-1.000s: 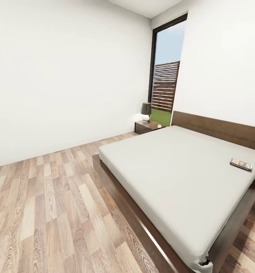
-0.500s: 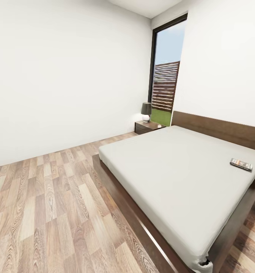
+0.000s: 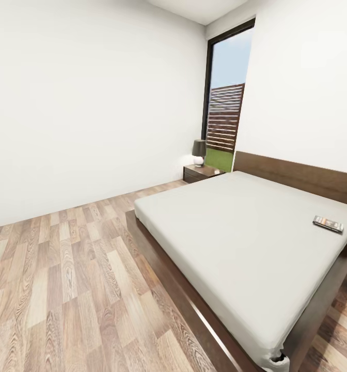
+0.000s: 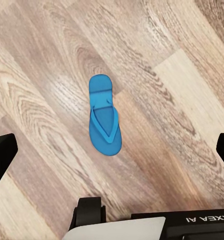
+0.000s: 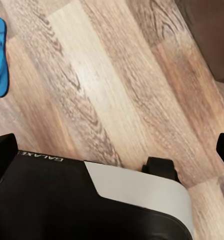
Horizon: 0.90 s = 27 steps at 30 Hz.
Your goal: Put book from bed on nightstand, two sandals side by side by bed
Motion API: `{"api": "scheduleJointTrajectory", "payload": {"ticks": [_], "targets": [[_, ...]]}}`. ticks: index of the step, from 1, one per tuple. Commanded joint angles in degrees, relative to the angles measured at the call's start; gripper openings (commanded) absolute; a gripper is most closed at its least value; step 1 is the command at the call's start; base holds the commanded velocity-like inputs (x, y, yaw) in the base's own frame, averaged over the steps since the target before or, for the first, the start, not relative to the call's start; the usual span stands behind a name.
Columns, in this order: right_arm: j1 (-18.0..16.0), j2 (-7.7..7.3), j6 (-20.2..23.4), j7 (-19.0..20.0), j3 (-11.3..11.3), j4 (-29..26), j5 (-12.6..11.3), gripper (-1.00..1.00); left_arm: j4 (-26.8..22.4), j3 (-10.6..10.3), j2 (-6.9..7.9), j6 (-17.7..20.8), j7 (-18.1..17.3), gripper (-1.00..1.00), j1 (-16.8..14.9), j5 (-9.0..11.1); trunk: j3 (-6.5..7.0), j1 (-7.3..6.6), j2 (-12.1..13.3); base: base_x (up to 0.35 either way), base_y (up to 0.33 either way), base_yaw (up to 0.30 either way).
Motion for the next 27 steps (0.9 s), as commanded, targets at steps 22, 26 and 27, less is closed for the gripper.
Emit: {"api": "scheduleJointTrajectory", "payload": {"ticks": [22,26,27], "targets": [[-1.02,2.09,7.96,0.17,8.22,-15.32,0.13,1.0,-0.02,-0.25,0.01,-0.13,-0.09,1.0,-0.02,-0.03,-0.06,0.0,-0.03,0.0,0.0,0.0],[-1.0,2.1,10.09,0.17,10.02,-20.88,0.15,1.0,-0.02,-0.26,0.01,-0.18,-0.09,1.0,-0.02,-0.03,-0.06,0.0,-0.03,0.0,0.0,0.0],[-1.0,2.1,10.09,0.17,10.02,-20.88,0.15,1.0,-0.02,-0.26,0.01,-0.18,-0.09,1.0,-0.02,-0.03,-0.06,0.0,-0.03,0.0,0.0,0.0]]}}
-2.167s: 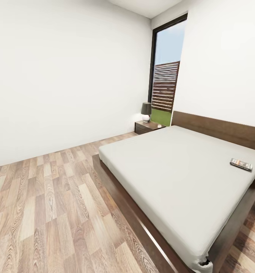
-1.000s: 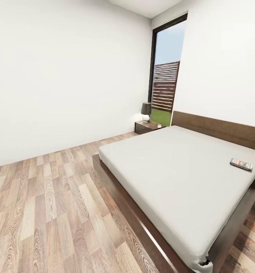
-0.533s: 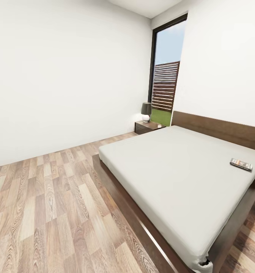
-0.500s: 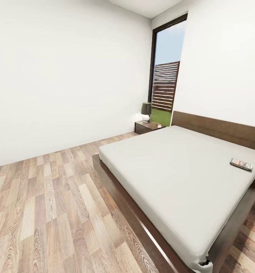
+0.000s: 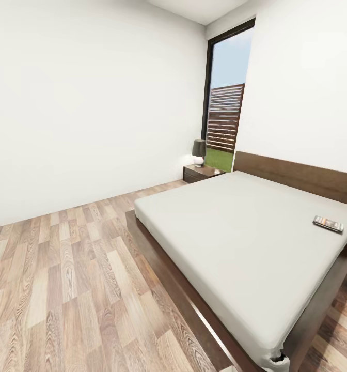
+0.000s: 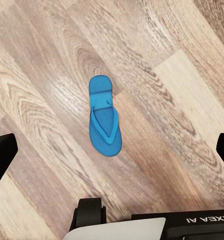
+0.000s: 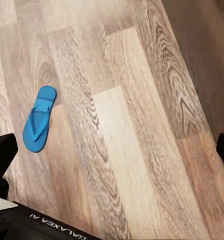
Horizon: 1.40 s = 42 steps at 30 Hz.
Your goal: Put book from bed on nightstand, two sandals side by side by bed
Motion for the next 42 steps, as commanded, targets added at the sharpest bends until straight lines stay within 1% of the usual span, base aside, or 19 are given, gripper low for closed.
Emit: {"api": "scheduleJointTrajectory", "payload": {"ticks": [1,2,3,6,7,11,12,13,14,19,20,22,23,26,27,32,42], "targets": [[-0.01,0.0,0.79,0.14,0.41,-2.24,0.09,1.0,-0.01,-0.13,0.01,-0.03,-0.08,1.0,-0.03,0.0,-0.06,0.0,-0.03,0.0,0.0,0.0],[0.02,0.0,1.17,0.13,0.76,-4.51,0.09,1.0,-0.01,-0.13,0.01,-0.04,-0.08,1.0,-0.03,0.0,-0.06,0.0,-0.03,0.0,0.0,0.0],[0.02,0.0,1.17,0.13,0.76,-4.51,0.09,1.0,-0.01,-0.13,0.01,-0.04,-0.08,1.0,-0.03,0.0,-0.06,0.0,-0.03,0.0,0.0,0.0],[0.06,-0.01,2.17,0.12,1.43,-11.36,0.07,1.0,-0.01,-0.13,0.01,-0.05,-0.08,1.0,-0.03,0.0,-0.06,0.0,-0.03,0.0,0.0,0.0],[0.06,-0.01,2.17,0.12,1.43,-11.36,0.07,1.0,-0.01,-0.13,0.01,-0.05,-0.08,1.0,-0.03,0.0,-0.06,0.0,-0.03,0.0,0.0,0.0],[0.14,0.02,4.43,0.12,1.94,-20.41,0.08,1.0,-0.01,-0.14,0.01,-0.06,-0.08,1.0,-0.03,0.0,-0.06,0.0,-0.03,0.0,0.0,0.0],[0.14,0.02,4.43,0.12,1.94,-20.41,0.08,1.0,-0.01,-0.14,0.01,-0.06,-0.08,1.0,-0.03,0.0,-0.06,0.0,-0.03,0.0,0.0,0.0],[0.15,0.03,5.2,0.12,2.0,-22.56,0.09,1.0,-0.01,-0.14,0.01,-0.06,-0.08,1.0,-0.03,0.0,-0.06,0.0,-0.03,0.0,0.0,0.0],[0.15,0.03,5.2,0.12,2.0,-22.56,0.09,1.0,-0.01,-0.14,0.01,-0.06,-0.08,1.0,-0.03,0.0,-0.06,0.0,-0.03,0.0,0.0,0.0],[0.19,0.02,9.67,0.11,1.92,-32.6,0.09,1.0,-0.01,-0.14,0.01,-0.05,-0.08,1.0,-0.03,0.0,-0.06,0.0,-0.03,0.0,0.0,0.0],[0.19,0.02,9.67,0.11,1.92,-32.6,0.09,1.0,-0.01,-0.14,0.01,-0.05,-0.08,1.0,-0.03,0.0,-0.06,0.0,-0.03,0.0,0.0,0.0],[0.19,0.01,11.27,0.11,1.83,-36.23,0.08,1.0,-0.01,-0.14,0.01,-0.03,-0.12,1.0,-0.03,0.0,-0.06,0.0,-0.03,0.0,0.0,0.0],[0.19,0.01,11.27,0.11,1.83,-36.23,0.08,1.0,-0.01,-0.14,0.01,-0.03,-0.12,1.0,-0.03,0.0,-0.06,0.0,-0.03,0.0,0.0,0.0],[0.2,0.0,12.86,0.11,1.72,-40.63,0.09,1.0,-0.01,-0.14,0.01,0.0,-0.14,1.0,-0.03,-0.02,-0.06,0.0,-0.03,0.0,0.0,0.0],[0.2,0.0,12.86,0.11,1.72,-40.63,0.09,1.0,-0.01,-0.14,0.01,0.0,-0.14,1.0,-0.03,-0.02,-0.06,0.0,-0.03,0.0,0.0,0.0],[0.2,-0.11,13.91,0.11,1.53,-45.52,0.07,1.0,-0.01,-0.14,0.01,-0.05,-0.14,1.0,-0.03,0.0,-0.06,0.0,-0.03,0.0,0.0,0.0],[0.18,-0.19,13.95,0.11,1.43,-47.47,-0.02,1.0,-0.01,-0.12,0.01,-0.03,-0.16,1.0,-0.03,-0.01,-0.06,0.0,-0.03,0.0,0.0,0.0]]}}
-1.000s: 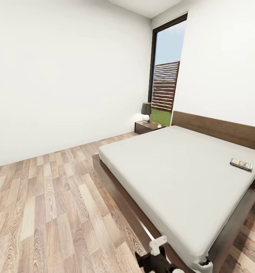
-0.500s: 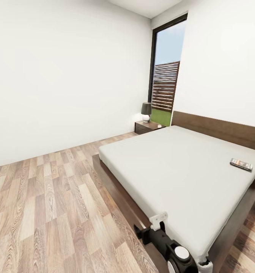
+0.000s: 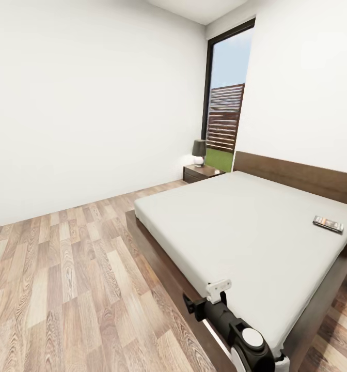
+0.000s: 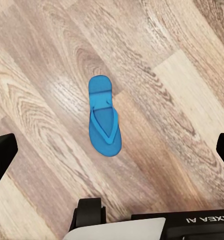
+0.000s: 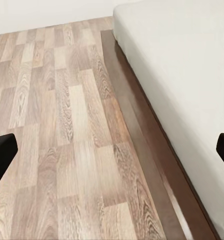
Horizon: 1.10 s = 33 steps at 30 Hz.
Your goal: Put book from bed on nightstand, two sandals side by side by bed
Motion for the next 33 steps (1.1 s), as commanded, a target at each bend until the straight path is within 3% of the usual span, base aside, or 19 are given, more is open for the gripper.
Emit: {"api": "scheduleJointTrajectory", "payload": {"ticks": [1,33], "targets": [[-0.04,0.0,0.26,0.24,-0.05,-0.21,0.07,1.0,-0.01,-0.13,0.01,-0.01,-0.09,1.0,-0.03,0.01,-0.06,0.0,-0.03,0.0,0.0,0.0],[-1.67,0.23,0.46,0.64,0.26,-0.85,-0.23,1.0,-0.08,0.19,0.02,-0.02,-0.16,1.0,-0.03,0.41,-0.06,0.0,-0.03,0.0,0.0,0.0]]}}
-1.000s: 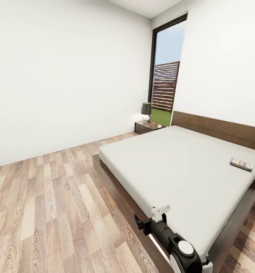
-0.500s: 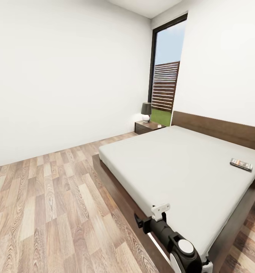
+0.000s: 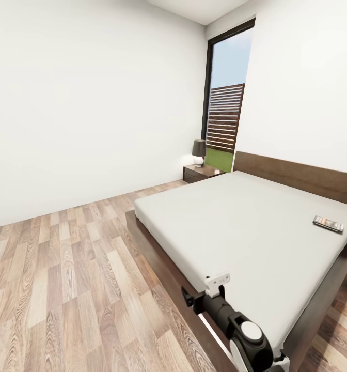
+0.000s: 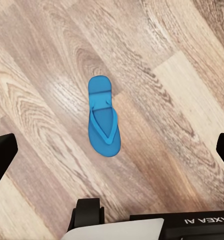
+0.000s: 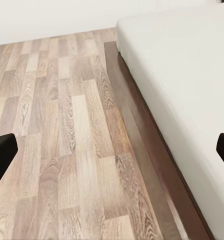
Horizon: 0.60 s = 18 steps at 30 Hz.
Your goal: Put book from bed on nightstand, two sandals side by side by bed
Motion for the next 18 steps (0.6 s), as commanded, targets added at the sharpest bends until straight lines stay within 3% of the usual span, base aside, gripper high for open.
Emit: {"api": "scheduleJointTrajectory", "payload": {"ticks": [1,18], "targets": [[-0.07,-0.04,0.26,0.21,-0.15,-0.07,0.03,1.0,-0.01,-0.09,0.01,-0.03,-0.1,1.0,-0.03,0.05,-0.06,0.0,-0.03,0.0,0.0,0.0],[-0.13,-0.44,-0.26,-0.01,-1.74,-0.02,-0.03,1.0,-0.02,-0.04,0.06,-0.13,-0.05,1.0,-0.03,0.14,-0.06,0.0,-0.03,0.0,0.0,0.0]]}}
